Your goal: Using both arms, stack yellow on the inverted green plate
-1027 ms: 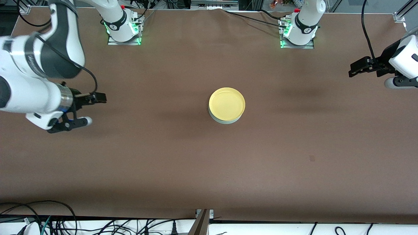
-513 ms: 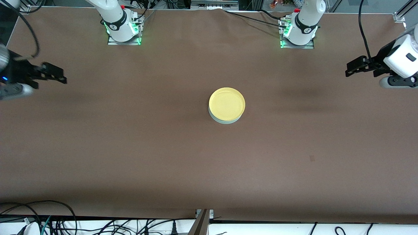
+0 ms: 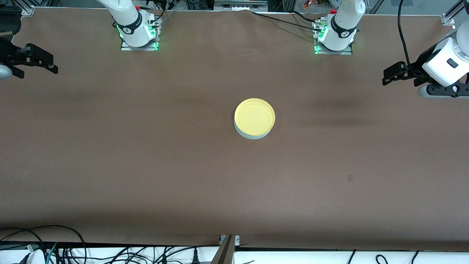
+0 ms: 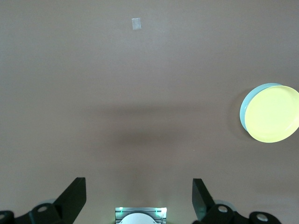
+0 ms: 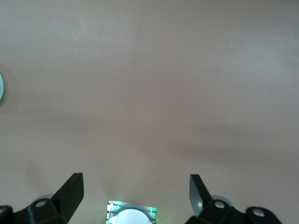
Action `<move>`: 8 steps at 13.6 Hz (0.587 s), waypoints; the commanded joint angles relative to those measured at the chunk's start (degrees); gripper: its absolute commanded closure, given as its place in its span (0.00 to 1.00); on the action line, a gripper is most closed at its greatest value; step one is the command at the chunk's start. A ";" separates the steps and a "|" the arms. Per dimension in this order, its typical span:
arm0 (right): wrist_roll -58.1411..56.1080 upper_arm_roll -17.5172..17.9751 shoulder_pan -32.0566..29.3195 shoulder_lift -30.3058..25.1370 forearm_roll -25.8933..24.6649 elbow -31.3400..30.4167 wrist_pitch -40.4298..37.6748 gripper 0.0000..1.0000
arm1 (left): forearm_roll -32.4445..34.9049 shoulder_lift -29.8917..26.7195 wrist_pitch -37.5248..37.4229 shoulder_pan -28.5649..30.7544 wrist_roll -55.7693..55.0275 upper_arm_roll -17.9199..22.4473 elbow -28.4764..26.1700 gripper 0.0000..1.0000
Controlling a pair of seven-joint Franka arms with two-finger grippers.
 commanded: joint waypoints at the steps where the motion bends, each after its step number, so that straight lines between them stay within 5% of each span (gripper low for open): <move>1: 0.65 1.93 -1.40 -1.05 -1.06 -1.58 -0.83 0.00 | -0.55 0.36 -0.58 0.48 0.38 0.16 1.10 0.00; 8: 0.21 1.49 -1.58 0.88 -1.06 0.79 -1.62 0.00 | -0.37 0.36 0.29 0.48 0.38 -0.19 1.19 0.00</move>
